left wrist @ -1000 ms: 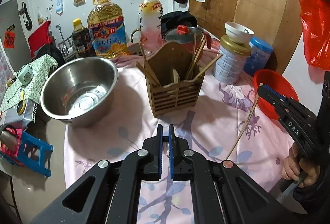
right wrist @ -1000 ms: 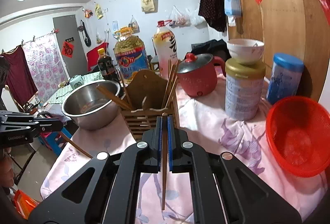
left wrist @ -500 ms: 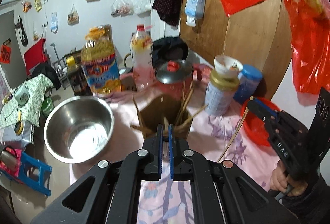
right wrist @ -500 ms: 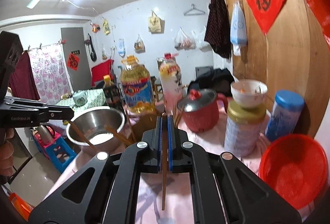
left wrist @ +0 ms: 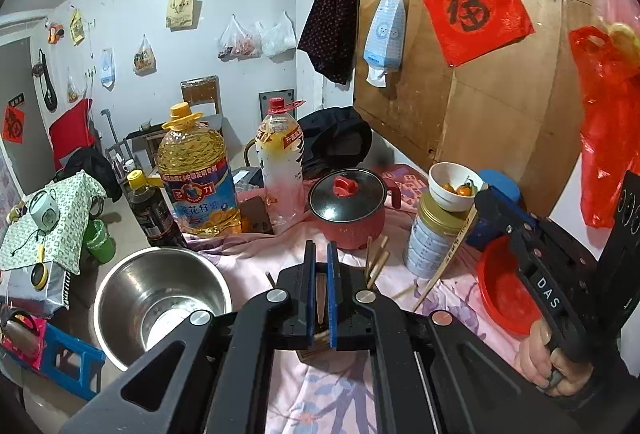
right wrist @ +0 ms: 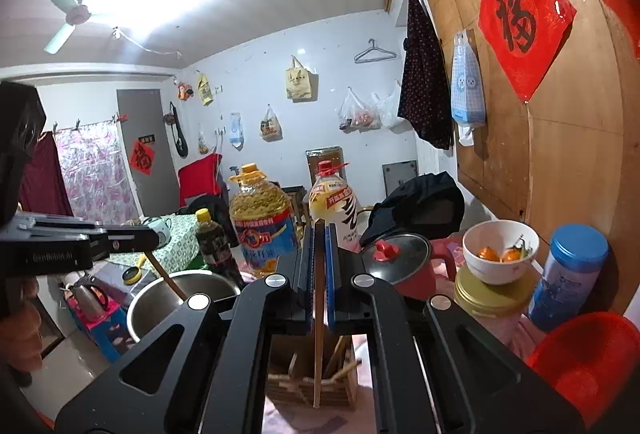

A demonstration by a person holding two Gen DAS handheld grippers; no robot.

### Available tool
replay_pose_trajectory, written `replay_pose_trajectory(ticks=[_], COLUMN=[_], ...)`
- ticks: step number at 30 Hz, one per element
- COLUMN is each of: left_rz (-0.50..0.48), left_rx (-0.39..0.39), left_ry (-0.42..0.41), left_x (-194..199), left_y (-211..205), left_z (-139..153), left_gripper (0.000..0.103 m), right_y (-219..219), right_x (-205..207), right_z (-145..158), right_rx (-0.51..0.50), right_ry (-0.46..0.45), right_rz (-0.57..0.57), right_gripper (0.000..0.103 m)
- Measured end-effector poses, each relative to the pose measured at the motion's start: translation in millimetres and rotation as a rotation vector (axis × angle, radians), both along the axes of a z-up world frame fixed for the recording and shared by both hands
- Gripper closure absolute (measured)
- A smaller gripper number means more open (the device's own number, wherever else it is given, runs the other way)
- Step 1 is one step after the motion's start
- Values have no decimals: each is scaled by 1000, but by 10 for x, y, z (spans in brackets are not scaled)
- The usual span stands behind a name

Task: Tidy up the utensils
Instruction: 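Lower both held chopsticks into the wooden holder and open both tools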

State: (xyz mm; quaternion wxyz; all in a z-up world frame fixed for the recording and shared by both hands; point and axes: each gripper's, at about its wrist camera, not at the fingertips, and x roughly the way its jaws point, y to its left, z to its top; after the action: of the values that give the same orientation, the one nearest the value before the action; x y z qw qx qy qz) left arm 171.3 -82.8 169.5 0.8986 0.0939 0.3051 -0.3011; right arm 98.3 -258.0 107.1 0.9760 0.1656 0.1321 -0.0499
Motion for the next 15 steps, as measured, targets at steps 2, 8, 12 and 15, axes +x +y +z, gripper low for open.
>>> replay_pose_trajectory(ticks=[2, 8, 12, 15], left_rz=[1, 14, 26, 31], left_rx=[0, 7, 19, 31], left_ry=[10, 59, 98, 122], left_x=[89, 403, 601, 727], left_y=[-12, -39, -62, -84], left_z=[-31, -240, -416, -552], left_gripper=[97, 97, 97, 97], right_y=[-22, -27, 18, 42], right_x=[127, 442, 654, 798], right_z=[-10, -134, -278, -404], right_rx=[7, 7, 10, 13], right_ry=[0, 10, 31, 48], right_rz=[0, 6, 21, 31], right_gripper=[97, 97, 97, 97])
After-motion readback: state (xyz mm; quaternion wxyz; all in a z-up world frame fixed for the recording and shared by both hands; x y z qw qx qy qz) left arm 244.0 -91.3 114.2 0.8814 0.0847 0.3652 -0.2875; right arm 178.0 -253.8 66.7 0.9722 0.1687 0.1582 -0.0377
